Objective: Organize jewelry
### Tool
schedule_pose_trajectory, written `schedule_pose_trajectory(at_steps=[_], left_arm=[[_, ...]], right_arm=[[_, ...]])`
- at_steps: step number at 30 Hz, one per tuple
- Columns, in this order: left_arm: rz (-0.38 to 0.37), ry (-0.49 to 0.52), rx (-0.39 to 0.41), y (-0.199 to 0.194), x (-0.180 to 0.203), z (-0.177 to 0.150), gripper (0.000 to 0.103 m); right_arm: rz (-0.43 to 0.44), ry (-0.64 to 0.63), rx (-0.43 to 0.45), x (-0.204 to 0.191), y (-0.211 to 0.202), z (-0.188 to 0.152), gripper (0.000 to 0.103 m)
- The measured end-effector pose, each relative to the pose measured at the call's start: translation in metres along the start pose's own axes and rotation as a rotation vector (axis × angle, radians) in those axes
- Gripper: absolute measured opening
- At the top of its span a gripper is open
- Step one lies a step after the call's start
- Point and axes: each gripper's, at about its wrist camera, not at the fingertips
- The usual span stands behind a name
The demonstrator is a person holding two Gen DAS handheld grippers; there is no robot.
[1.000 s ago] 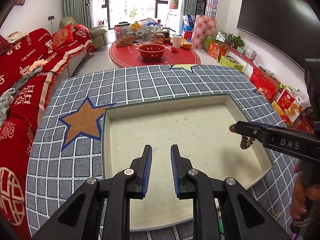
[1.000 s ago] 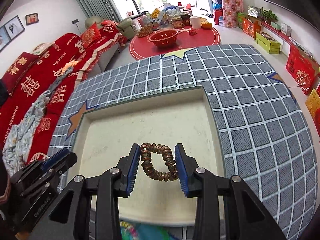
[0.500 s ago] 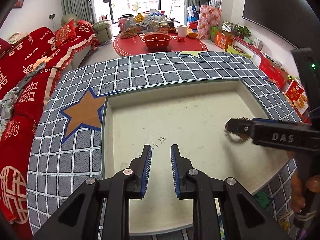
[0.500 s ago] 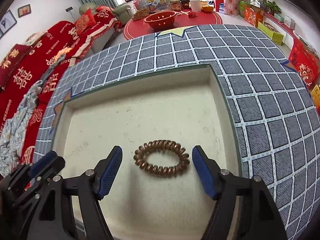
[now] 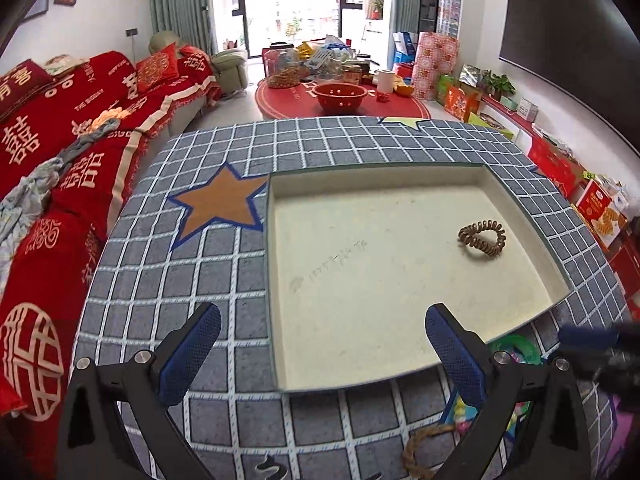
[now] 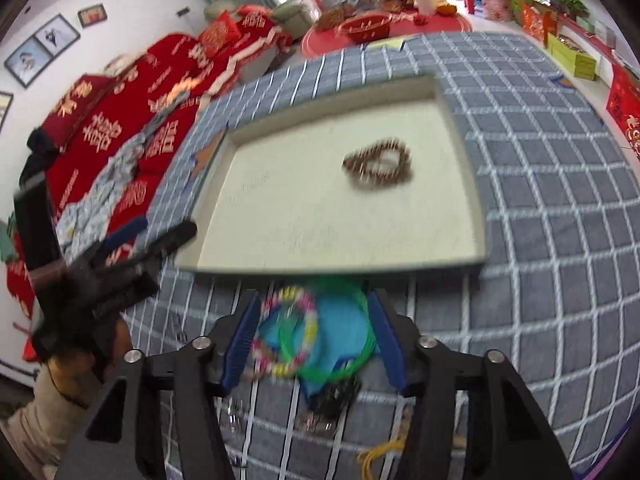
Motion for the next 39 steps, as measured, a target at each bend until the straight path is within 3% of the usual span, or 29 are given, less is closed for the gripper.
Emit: schedule_pose_trajectory(at_steps=[1, 8, 9, 12, 17, 21, 24, 30, 33, 35, 39], left_arm=[[-0.006, -0.012, -0.003, -0.002, -0.003, -0.003, 0.103], [-0.02, -0.032, -0.001, -0.012, -0.011, -0.018, 0.103], [-0.022, -0.03, -0.002, -0.013, -0.011, -0.019, 0.103], [-0.028, -0.026, -0.005, -0.012, -0.009, -0.021, 0.103], [-0.028, -0.035, 0.001, -0.013, -0.01, -0.022, 0.103], [-0.014, -0.058, 0.012, -0.017, -0.017, -0.024, 0.103], [-0.001, -0.057, 0.017, -0.022, -0.021, -0.028, 0.103], [-0.007, -0.048, 0.004, -0.027, -0.026, -0.04, 0.103], [-0.006, -0.031, -0.012, -0.024, -0.021, -0.047, 0.103], [-0.022, -0.014, -0.026, -0.022, -0.014, -0.051, 0.103], [-0.077, 0.015, -0.056, -0.022, -0.002, -0.06, 0.103]], right_arm=[[0.0, -0.004, -0.015, -0.001, 0.004, -0.005, 0.044], [-0.022, -0.022, -0.062, -0.01, 0.031, -0.018, 0.04], [-0.028, -0.025, -0.067, -0.011, 0.035, -0.018, 0.036], [-0.051, -0.035, -0.071, -0.016, 0.037, -0.019, 0.01], [-0.044, -0.083, -0.018, -0.03, 0.016, -0.015, 0.01], [-0.037, -0.093, 0.024, -0.039, 0.008, 0.009, 0.01], [-0.004, -0.065, 0.046, -0.044, 0.018, 0.039, 0.01], [-0.085, -0.038, 0.047, -0.045, 0.064, 0.083, 0.01], [-0.099, -0.004, 0.015, -0.037, 0.081, 0.088, 0.012], [-0.105, 0.026, -0.009, -0.03, 0.083, 0.086, 0.021], [-0.069, 0.031, 0.039, -0.021, 0.049, 0.069, 0.063]])
Point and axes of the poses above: each gripper's, at about its wrist camera, not at the fingertips, and y roughly the way its jaws point, x to its right, z to its top, and after that the axes turned 5 degrees about y, right-handed
